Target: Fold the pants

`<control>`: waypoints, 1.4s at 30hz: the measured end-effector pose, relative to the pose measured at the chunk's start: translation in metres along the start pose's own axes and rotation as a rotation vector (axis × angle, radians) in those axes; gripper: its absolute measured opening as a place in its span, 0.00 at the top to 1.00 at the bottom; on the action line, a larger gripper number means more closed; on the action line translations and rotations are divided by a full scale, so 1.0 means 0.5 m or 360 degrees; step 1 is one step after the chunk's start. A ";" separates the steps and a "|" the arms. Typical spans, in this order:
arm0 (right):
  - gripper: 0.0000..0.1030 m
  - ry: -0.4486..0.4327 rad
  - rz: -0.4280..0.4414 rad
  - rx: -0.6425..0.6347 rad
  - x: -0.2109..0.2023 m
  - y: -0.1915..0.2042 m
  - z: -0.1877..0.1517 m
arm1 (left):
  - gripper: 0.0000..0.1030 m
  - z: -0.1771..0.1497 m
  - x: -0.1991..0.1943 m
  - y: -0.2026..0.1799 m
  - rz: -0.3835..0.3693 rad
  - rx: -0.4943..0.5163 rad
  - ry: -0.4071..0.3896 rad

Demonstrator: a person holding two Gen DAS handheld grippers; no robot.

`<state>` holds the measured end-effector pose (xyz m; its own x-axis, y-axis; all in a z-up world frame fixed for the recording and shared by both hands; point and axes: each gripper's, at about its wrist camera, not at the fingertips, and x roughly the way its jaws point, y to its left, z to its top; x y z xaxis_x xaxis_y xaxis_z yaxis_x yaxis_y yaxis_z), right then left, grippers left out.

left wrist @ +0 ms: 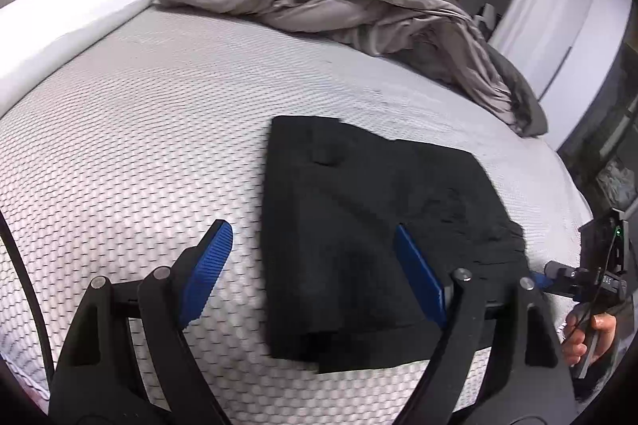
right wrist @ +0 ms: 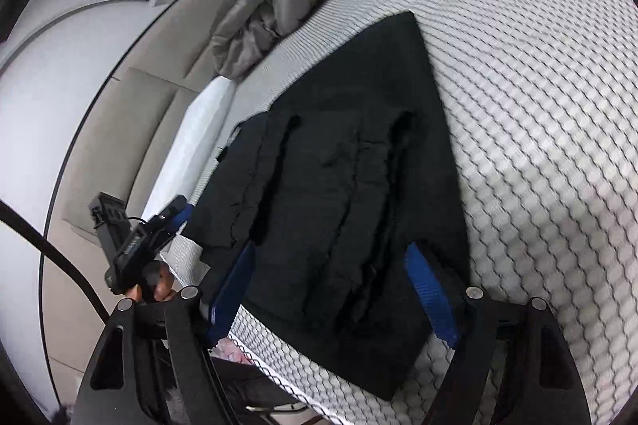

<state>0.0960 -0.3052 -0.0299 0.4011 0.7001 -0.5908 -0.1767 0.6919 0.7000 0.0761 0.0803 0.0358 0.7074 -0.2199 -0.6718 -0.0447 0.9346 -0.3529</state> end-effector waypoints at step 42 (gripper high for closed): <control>0.48 0.0121 0.0246 -0.0103 0.246 0.188 0.060 | 0.21 -0.006 -0.035 0.133 0.0129 -0.0191 0.0037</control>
<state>0.1560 -0.1592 -0.0247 0.2963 0.8086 -0.5083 -0.2895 0.5832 0.7590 0.0584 0.1455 0.0222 0.6813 -0.1529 -0.7158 -0.1861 0.9096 -0.3715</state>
